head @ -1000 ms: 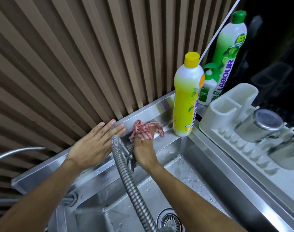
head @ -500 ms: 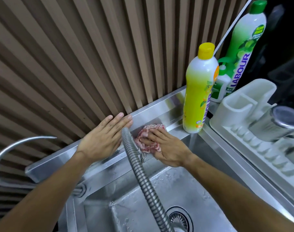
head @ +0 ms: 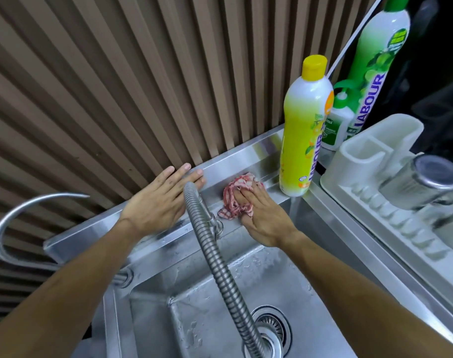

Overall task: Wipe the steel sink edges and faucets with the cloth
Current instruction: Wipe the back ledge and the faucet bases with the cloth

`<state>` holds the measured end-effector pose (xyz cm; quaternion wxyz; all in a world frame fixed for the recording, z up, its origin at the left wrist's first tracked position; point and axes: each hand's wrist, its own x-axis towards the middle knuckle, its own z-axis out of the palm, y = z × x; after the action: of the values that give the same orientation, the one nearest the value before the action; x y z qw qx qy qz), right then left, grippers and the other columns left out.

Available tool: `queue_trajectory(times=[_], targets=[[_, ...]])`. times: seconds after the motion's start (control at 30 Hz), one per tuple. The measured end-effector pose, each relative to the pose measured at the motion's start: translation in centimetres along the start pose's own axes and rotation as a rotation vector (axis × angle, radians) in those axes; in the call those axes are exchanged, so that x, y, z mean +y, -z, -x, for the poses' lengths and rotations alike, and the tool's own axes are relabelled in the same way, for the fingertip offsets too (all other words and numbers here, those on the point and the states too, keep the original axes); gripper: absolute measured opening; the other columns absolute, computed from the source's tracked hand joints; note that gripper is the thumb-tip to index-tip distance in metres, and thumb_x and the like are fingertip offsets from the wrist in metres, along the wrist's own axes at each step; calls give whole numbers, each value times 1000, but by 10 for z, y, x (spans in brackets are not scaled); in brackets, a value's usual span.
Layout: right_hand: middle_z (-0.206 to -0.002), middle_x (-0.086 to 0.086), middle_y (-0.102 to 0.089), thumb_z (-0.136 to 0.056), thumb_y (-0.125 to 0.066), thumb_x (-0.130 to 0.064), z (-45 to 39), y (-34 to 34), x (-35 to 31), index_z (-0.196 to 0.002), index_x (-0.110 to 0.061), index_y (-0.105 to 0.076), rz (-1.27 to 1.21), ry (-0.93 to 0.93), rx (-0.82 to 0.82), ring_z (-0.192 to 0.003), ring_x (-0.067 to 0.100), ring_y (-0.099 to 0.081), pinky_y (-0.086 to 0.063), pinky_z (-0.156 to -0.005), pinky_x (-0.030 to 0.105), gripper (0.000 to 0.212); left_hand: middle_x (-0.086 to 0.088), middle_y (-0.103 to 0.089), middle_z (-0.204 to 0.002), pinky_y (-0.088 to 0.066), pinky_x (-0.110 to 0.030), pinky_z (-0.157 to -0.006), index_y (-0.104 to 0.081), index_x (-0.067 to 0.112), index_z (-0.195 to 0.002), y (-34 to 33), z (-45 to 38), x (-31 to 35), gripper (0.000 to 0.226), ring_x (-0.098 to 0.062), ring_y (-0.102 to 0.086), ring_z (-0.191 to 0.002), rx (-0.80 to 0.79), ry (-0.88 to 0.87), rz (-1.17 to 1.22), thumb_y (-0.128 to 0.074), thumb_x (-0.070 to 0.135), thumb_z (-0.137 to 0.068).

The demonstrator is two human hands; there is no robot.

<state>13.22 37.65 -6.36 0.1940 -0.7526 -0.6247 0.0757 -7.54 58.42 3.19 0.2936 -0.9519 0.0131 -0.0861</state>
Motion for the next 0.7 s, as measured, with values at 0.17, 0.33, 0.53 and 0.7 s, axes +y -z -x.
queue_trajectory(times=[0.17, 0.33, 0.53, 0.7], targets=[[-171, 7, -16, -107, -29, -38, 9, -21, -61, -164, -15, -16, -8, -54, 19, -159, 26, 5, 24, -121, 32, 63, -8, -18, -170, 4, -44, -129, -22, 16, -163, 0, 1, 2, 58, -31, -1, -158, -19, 8, -7, -18, 27, -106], [-172, 5, -7, -106, -20, -50, 6, -15, -43, -165, -20, -9, 118, 57, -102, -159, 26, 5, 13, -126, 42, 67, -10, -18, -170, 6, -44, -128, -19, 13, -163, 1, 4, 16, 61, -28, 10, -158, -50, 103, 69, -17, 27, -103], [-171, 7, -15, -107, -28, -50, 21, -29, -62, -164, -17, -12, 42, -17, -25, -159, 23, 1, 17, -126, 41, 67, -15, -38, -161, -10, -46, -127, -20, 8, -158, -23, 56, 89, 61, -21, 7, -158, -198, 183, 277, -12, 45, -110], [-171, 5, -20, -105, -15, -53, 27, -19, -19, -163, -18, -20, 22, -175, 80, -159, 22, -2, 15, -125, 35, 68, 8, 12, -172, 13, -21, -122, 6, 20, -164, -14, 89, 115, 85, -6, 18, -155, -251, 335, 458, -47, 46, -101]])
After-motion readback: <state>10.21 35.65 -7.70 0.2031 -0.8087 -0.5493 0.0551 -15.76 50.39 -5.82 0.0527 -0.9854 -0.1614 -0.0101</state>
